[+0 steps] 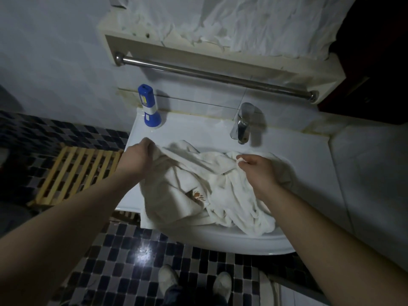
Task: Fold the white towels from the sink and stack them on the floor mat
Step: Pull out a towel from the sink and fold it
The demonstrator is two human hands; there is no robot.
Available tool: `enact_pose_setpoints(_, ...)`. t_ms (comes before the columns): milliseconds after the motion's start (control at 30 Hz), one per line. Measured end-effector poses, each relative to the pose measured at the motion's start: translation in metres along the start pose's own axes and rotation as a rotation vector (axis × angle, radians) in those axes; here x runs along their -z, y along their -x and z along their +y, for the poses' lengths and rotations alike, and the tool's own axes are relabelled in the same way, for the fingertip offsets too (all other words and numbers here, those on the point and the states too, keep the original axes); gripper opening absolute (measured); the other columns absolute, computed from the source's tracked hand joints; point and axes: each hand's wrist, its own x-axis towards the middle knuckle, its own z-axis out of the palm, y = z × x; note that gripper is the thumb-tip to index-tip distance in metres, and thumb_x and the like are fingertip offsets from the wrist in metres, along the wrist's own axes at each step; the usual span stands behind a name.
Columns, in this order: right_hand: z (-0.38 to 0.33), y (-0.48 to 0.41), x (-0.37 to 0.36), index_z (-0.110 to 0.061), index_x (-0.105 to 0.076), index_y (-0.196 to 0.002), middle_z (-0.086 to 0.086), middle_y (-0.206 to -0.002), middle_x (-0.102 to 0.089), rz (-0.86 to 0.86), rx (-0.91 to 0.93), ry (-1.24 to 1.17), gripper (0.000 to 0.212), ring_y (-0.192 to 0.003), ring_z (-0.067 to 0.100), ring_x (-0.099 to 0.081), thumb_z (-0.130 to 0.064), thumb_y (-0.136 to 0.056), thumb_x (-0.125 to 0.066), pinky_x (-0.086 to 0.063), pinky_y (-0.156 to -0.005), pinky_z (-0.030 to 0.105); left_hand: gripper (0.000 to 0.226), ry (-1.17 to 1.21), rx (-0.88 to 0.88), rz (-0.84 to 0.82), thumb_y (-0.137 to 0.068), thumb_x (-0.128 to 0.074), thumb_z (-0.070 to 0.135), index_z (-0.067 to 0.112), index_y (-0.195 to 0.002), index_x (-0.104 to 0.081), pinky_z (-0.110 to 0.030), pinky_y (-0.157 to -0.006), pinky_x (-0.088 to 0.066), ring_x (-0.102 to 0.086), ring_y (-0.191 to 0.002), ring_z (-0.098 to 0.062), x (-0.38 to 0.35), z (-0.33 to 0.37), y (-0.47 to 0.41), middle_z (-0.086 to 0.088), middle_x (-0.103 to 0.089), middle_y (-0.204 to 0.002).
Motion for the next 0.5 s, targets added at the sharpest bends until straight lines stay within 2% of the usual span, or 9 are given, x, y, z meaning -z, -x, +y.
enact_pose_setpoints(67, -0.012, 0.003, -0.003, -0.034, -0.075, -0.085, -0.011, -0.096, -0.072, 0.014, 0.069, -0.028, 0.021, -0.077, 0.005, -0.062, -0.015, -0.089, -0.068, -0.049, -0.074, 0.023, 0.029, 0.225, 0.061, 0.023, -0.105, -0.034, 0.031, 0.014, -0.117, -0.055, -0.036, -0.076, -0.043, -0.055, -0.086, -0.029, 0.010, 0.017, -0.002, -0.005, -0.057, -0.097)
enact_pose_setpoints(167, -0.029, 0.009, -0.006, -0.040, -0.074, -0.077, -0.011, -0.104, -0.074, 0.026, 0.175, -0.043, 0.028, -0.098, 0.006, -0.067, -0.015, -0.088, -0.067, -0.049, -0.088, 0.022, 0.023, 0.611, 0.178, -0.055, -0.097, -0.056, 0.033, 0.019, -0.115, -0.062, -0.041, -0.082, -0.052, -0.062, -0.090, -0.027, 0.027, 0.043, -0.002, -0.007, -0.065, -0.105)
enact_pose_setpoints(233, -0.037, 0.015, -0.006, -0.041, -0.073, -0.079, -0.012, -0.105, -0.074, 0.014, 0.236, -0.025, 0.030, -0.101, 0.006, -0.068, -0.014, -0.089, -0.066, -0.050, -0.090, 0.023, 0.025, 0.886, 0.210, -0.195, -0.092, -0.065, 0.021, 0.021, -0.117, -0.063, -0.050, -0.089, -0.056, -0.063, -0.088, -0.029, 0.037, 0.062, 0.001, -0.016, -0.065, -0.108)
enact_pose_setpoints(300, -0.041, 0.018, -0.007, -0.044, -0.072, -0.078, -0.012, -0.102, -0.075, 0.005, 0.280, -0.007, 0.029, -0.100, 0.008, -0.069, -0.016, -0.087, -0.066, -0.052, -0.093, 0.029, 0.036, 1.068, 0.151, -0.291, -0.092, -0.064, 0.006, 0.018, -0.126, -0.060, -0.050, -0.092, -0.054, -0.062, -0.091, -0.031, 0.045, 0.081, 0.002, -0.019, -0.061, -0.108)
enact_pose_setpoints(400, -0.044, 0.019, 0.000, -0.042, -0.070, -0.081, -0.009, -0.101, -0.075, -0.004, 0.307, 0.019, 0.026, -0.099, 0.010, -0.069, -0.017, -0.088, -0.067, -0.053, -0.093, 0.032, 0.054, 1.112, 0.027, -0.268, -0.092, -0.057, -0.006, 0.023, -0.138, -0.052, -0.040, -0.087, -0.053, -0.064, -0.106, -0.027, 0.050, 0.109, 0.002, -0.012, -0.060, -0.126)
enact_pose_setpoints(433, -0.043, 0.019, 0.003, -0.041, -0.070, -0.083, -0.009, -0.101, -0.075, -0.003, 0.298, 0.022, 0.025, -0.098, 0.010, -0.069, -0.016, -0.089, -0.067, -0.054, -0.093, 0.032, 0.060, 1.036, -0.004, -0.236, -0.093, -0.056, -0.006, 0.026, -0.143, -0.047, -0.037, -0.088, -0.052, -0.060, -0.117, -0.026, 0.047, 0.110, 0.001, -0.011, -0.055, -0.135)
enact_pose_setpoints(500, -0.040, 0.019, 0.009, -0.039, -0.070, -0.083, -0.011, -0.100, -0.074, 0.007, 0.261, 0.011, 0.025, -0.097, 0.009, -0.069, -0.015, -0.089, -0.066, -0.053, -0.090, 0.030, 0.069, 0.726, -0.044, -0.192, -0.092, -0.062, 0.003, 0.027, -0.151, -0.036, -0.038, -0.099, -0.049, -0.049, -0.132, -0.028, 0.037, 0.103, 0.001, -0.010, -0.045, -0.148)
